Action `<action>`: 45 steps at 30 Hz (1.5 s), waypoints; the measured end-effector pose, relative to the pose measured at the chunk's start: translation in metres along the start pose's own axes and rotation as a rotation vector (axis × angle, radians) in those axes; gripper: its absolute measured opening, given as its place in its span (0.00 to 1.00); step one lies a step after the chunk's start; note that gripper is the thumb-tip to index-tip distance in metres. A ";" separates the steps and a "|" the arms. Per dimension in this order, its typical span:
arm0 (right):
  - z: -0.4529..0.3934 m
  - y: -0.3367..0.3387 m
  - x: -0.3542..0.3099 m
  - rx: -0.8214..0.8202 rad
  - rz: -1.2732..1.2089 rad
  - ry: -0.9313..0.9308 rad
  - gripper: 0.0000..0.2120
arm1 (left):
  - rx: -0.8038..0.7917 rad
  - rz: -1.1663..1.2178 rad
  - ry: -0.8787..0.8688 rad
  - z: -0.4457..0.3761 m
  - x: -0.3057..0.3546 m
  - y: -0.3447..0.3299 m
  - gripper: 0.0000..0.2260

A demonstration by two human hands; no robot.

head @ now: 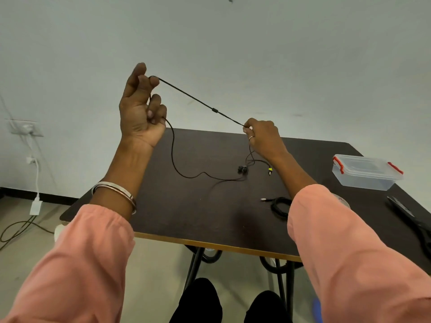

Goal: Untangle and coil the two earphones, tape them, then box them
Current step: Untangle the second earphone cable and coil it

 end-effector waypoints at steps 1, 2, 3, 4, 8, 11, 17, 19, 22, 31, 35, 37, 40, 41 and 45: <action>0.001 0.000 -0.001 -0.013 0.072 0.018 0.10 | 0.029 0.007 0.006 -0.001 -0.002 0.000 0.07; 0.002 0.000 0.000 -0.008 0.090 0.011 0.10 | 0.053 -0.024 0.022 -0.003 -0.004 -0.001 0.05; 0.002 0.001 0.002 0.010 0.054 -0.011 0.10 | 0.071 -0.118 0.047 -0.004 -0.008 -0.001 0.05; 0.002 0.004 0.005 0.044 -0.057 -0.064 0.09 | 0.089 -0.291 0.083 -0.004 -0.011 -0.001 0.05; 0.004 0.016 0.013 0.198 -0.609 -0.267 0.07 | 0.027 -1.370 0.197 0.000 -0.033 0.008 0.07; 0.000 0.023 0.006 0.183 -0.639 -0.222 0.09 | -0.088 -1.858 0.269 0.006 -0.057 0.015 0.10; 0.000 0.036 -0.027 0.113 -0.637 0.042 0.06 | -0.308 -1.360 0.243 0.018 -0.081 -0.027 0.19; 0.003 0.036 -0.038 0.085 -0.648 0.106 0.07 | -0.410 -1.230 0.329 0.026 -0.088 -0.043 0.20; 0.005 0.032 -0.046 0.039 -0.683 0.115 0.08 | -0.498 -1.199 0.343 0.031 -0.099 -0.048 0.12; 0.006 0.024 -0.032 0.053 -0.771 -0.009 0.09 | -0.548 -0.693 0.569 0.045 -0.099 -0.041 0.19; 0.009 0.018 -0.022 0.052 -0.796 -0.061 0.08 | -0.348 -0.499 0.601 0.037 -0.093 -0.029 0.10; 0.013 0.017 -0.014 0.021 -0.780 -0.046 0.08 | -0.194 -0.465 0.576 0.029 -0.088 -0.018 0.11; 0.018 0.013 -0.001 -0.079 -0.670 -0.027 0.10 | -0.030 -0.476 0.465 0.018 -0.078 -0.002 0.11; 0.020 0.010 0.005 -0.124 -0.607 -0.028 0.11 | 0.008 -0.495 0.429 0.015 -0.075 0.002 0.11; 0.025 0.003 0.030 -0.157 -0.481 -0.067 0.14 | 0.002 -0.833 0.344 0.010 -0.072 0.010 0.10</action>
Point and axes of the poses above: each hand's wrist, its own z-axis away from the middle knuckle, its own y-axis out of the back of the hand, x = y × z, the point moved 5 cm from there along -z, towards the middle knuckle, and after that the axes turned 10 degrees about -z, right-handed, at the moved point
